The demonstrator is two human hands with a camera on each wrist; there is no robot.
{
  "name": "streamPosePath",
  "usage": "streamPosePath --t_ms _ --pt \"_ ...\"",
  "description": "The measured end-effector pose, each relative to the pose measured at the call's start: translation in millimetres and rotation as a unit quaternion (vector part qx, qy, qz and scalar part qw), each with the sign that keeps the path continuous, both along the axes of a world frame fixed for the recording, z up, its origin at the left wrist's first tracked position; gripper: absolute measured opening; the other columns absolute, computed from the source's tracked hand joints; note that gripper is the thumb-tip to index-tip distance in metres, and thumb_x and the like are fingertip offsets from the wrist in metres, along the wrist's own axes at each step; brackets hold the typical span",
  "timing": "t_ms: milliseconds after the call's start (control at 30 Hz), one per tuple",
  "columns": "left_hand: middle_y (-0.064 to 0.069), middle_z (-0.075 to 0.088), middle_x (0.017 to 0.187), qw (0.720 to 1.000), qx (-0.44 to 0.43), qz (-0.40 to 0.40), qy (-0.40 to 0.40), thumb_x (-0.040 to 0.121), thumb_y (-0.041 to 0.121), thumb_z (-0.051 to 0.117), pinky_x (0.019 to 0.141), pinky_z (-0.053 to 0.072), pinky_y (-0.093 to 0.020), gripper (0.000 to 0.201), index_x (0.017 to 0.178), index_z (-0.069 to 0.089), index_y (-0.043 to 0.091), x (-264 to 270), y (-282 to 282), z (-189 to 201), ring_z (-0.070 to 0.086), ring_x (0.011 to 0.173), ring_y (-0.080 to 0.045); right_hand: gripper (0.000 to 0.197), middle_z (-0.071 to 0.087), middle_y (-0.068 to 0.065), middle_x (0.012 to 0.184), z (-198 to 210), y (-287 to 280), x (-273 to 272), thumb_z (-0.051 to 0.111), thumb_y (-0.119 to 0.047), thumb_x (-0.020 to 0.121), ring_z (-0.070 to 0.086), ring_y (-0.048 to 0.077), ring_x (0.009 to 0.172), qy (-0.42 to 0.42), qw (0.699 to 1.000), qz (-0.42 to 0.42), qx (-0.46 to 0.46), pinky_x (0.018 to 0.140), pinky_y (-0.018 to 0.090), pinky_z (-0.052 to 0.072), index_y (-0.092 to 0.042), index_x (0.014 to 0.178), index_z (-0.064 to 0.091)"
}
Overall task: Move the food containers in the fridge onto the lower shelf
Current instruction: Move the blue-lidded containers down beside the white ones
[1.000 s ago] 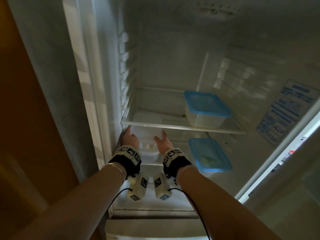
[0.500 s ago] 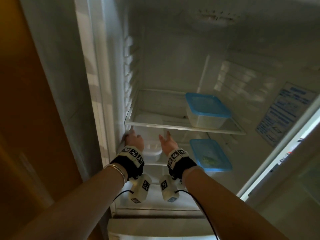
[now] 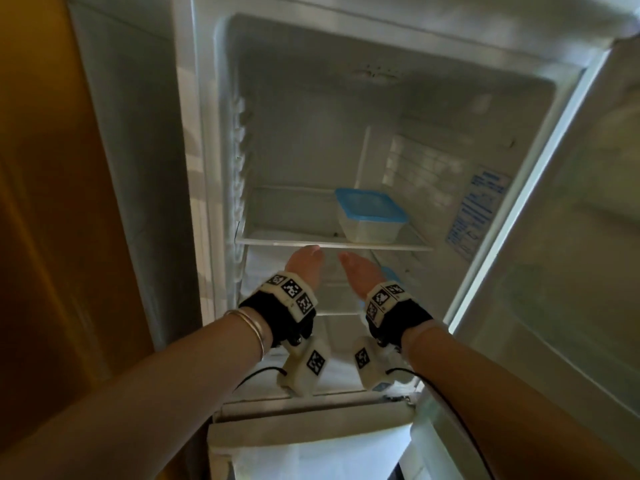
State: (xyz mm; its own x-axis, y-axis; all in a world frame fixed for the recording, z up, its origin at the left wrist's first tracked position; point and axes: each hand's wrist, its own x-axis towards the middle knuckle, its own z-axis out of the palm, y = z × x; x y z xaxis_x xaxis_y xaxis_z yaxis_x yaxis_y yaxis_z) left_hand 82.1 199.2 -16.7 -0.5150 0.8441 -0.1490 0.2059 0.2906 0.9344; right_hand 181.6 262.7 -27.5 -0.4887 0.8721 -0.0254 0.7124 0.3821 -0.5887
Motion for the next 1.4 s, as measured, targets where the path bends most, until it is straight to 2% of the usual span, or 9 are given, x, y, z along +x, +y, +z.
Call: streamPosePath --t_ms 200,367,467,633,800,1033,1200,1267,1400 --pt "-0.022 0.041 0.146 0.995 0.023 -0.029 0.096 0.101 0.01 0.027 0.11 0.03 -0.033 0.042 0.139 0.038 -0.004 19 13 36 0.04 0.135 -0.031 0.048 0.048 0.018 0.142 45 14 33 0.02 -0.028 0.104 0.046 0.03 0.129 0.016 0.996 -0.067 0.063 0.105 0.03 0.032 -0.002 0.132 0.048" --pt "-0.025 0.047 0.141 0.995 0.003 -0.042 0.088 0.101 0.013 0.031 0.105 0.036 -0.035 0.041 0.131 0.048 -0.009 14 48 43 0.045 0.129 -0.035 0.046 0.04 0.019 0.147 68 44 48 0.02 -0.025 0.104 0.042 0.033 0.132 0.02 0.991 -0.119 0.061 0.107 0.036 0.033 -0.003 0.142 0.035" --pt "-0.025 0.047 0.141 0.996 0.007 -0.036 0.08 0.101 0.017 0.033 0.108 0.035 -0.037 0.043 0.134 0.045 -0.007 12 70 45 0.044 0.131 -0.036 0.049 0.048 0.021 0.139 72 71 48 0.026 -0.034 0.102 0.047 0.033 0.128 0.041 0.985 -0.153 0.069 0.104 0.037 0.037 -0.004 0.138 0.041" --pt "-0.019 0.036 0.151 0.997 -0.019 -0.008 0.071 0.099 0.032 0.038 0.112 0.028 -0.032 0.056 0.144 0.034 -0.002 10 103 49 0.036 0.138 -0.031 0.056 0.037 0.015 0.15 70 105 42 0.03 -0.044 0.099 0.041 0.033 0.134 0.081 0.983 -0.162 -0.031 0.109 0.039 0.033 -0.014 0.147 0.026" --pt "-0.024 0.048 0.14 0.998 -0.025 -0.016 0.06 0.101 0.03 0.032 0.106 0.037 -0.035 0.049 0.134 0.047 -0.004 5 126 45 0.046 0.13 -0.034 0.059 0.034 0.013 0.152 56 136 34 0.029 -0.047 0.098 0.038 0.033 0.136 0.098 0.981 -0.156 -0.057 0.114 0.042 0.031 -0.014 0.147 0.025" --pt "-0.027 0.056 0.121 1.0 -0.019 -0.008 0.019 0.101 0.024 0.031 0.09 0.04 -0.038 0.046 0.127 0.051 -0.008 17 136 38 0.054 0.111 -0.035 0.045 0.058 0.019 0.126 47 142 30 0.034 -0.03 0.094 0.06 0.034 0.106 0.194 0.962 -0.172 -0.085 0.097 0.042 0.048 -0.011 0.132 0.049" --pt "-0.027 0.047 0.138 0.999 0.005 0.035 0.013 0.101 0.015 0.03 0.106 0.037 -0.036 0.041 0.132 0.044 -0.007 23 114 47 0.046 0.128 -0.036 0.038 0.056 0.016 0.093 54 123 31 0.034 -0.025 0.093 0.059 0.031 0.087 0.229 0.952 -0.183 -0.091 0.092 0.05 0.05 -0.006 0.118 0.056" --pt "-0.027 0.046 0.138 0.999 0.026 0.032 0.015 0.101 0.011 0.029 0.107 0.036 -0.038 0.039 0.132 0.042 -0.008 26 102 52 0.046 0.128 -0.036 0.039 0.06 0.017 0.101 59 110 35 0.037 -0.028 0.093 0.062 0.034 0.098 0.243 0.946 -0.194 -0.086 0.096 0.05 0.05 -0.008 0.12 0.057" --pt "-0.025 0.043 0.144 0.999 0.028 0.006 -0.027 0.101 0.022 0.031 0.11 0.036 -0.04 0.046 0.137 0.041 -0.006 29 73 48 0.043 0.133 -0.036 0.046 0.06 0.015 0.128 60 78 44 0.041 -0.034 0.091 0.059 0.035 0.114 0.251 0.942 -0.217 -0.055 0.099 0.047 0.049 -0.014 0.13 0.056"
